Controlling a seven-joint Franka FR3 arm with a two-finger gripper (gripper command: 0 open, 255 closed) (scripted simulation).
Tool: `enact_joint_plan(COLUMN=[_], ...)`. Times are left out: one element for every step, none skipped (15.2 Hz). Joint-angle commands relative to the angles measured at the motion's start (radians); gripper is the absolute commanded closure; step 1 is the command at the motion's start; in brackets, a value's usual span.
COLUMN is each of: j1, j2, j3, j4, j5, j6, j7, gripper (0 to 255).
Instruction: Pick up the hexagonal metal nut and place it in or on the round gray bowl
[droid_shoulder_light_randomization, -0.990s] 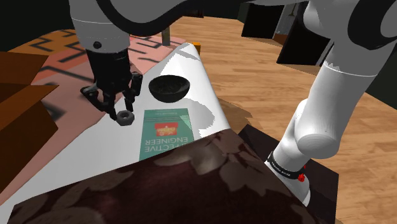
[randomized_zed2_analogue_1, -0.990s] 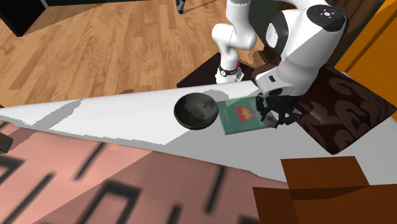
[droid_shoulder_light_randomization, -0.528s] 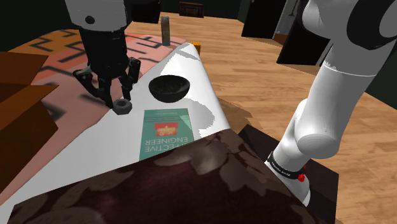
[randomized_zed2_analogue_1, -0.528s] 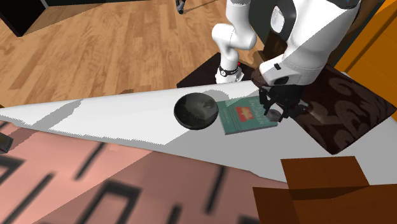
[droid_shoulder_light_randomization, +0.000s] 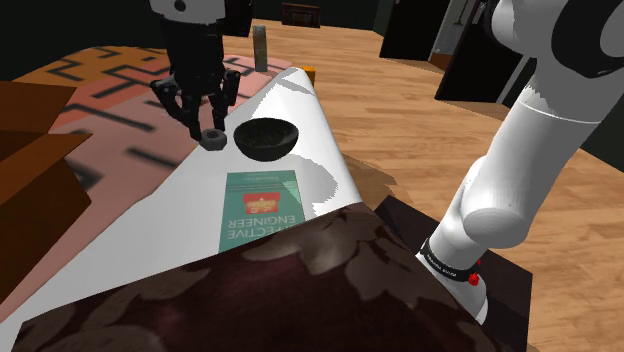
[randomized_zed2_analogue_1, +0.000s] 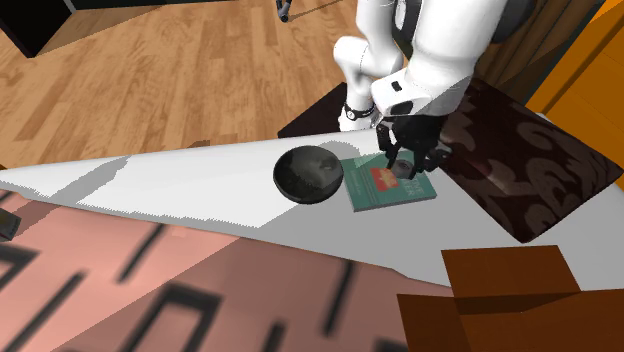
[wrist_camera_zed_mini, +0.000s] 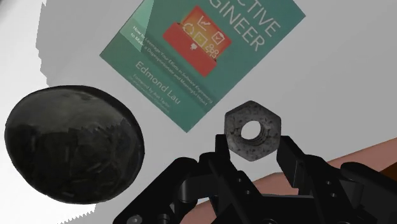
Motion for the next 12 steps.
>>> enact_joint_plan(j1=[-0.032, -0.045, -0.058, -0.070, -0.082, -0.094, -0.106, -0.117, -0.129, -0.140, -0.151, -0.162], j2=[-0.033, -0.043, -0.052, -0.060, -0.066, -0.071, -0.076, -0.078, -0.080, -0.081, -0.080, -0.079], j3=[-0.028, -0.040, -0.053, -0.067, -0.080, -0.093, -0.105, -0.118, -0.131, -0.144, -0.156, -0.169], j4=[-0.037, -0.046, -0.053, -0.060, -0.065, -0.069, -0.071, -0.073, -0.073, -0.072, -0.070, -0.066], j5=[0.018, 0.024, 0.028, 0.032, 0.034, 0.037, 0.038, 0.039, 0.039, 0.039, 0.039, 0.038], j6=[0.008, 0.007, 0.006, 0.005, 0.003, 0.002, 0.000, -0.002, -0.005, -0.007, -0.010, -0.012], j7=[-0.063, -0.089, -0.115, -0.141, -0.167, -0.192, -0.217, -0.241, -0.265, -0.289, -0.313, -0.336], gripper=[255, 255, 255, 255, 255, 255, 255, 255, 255, 255, 255, 255])
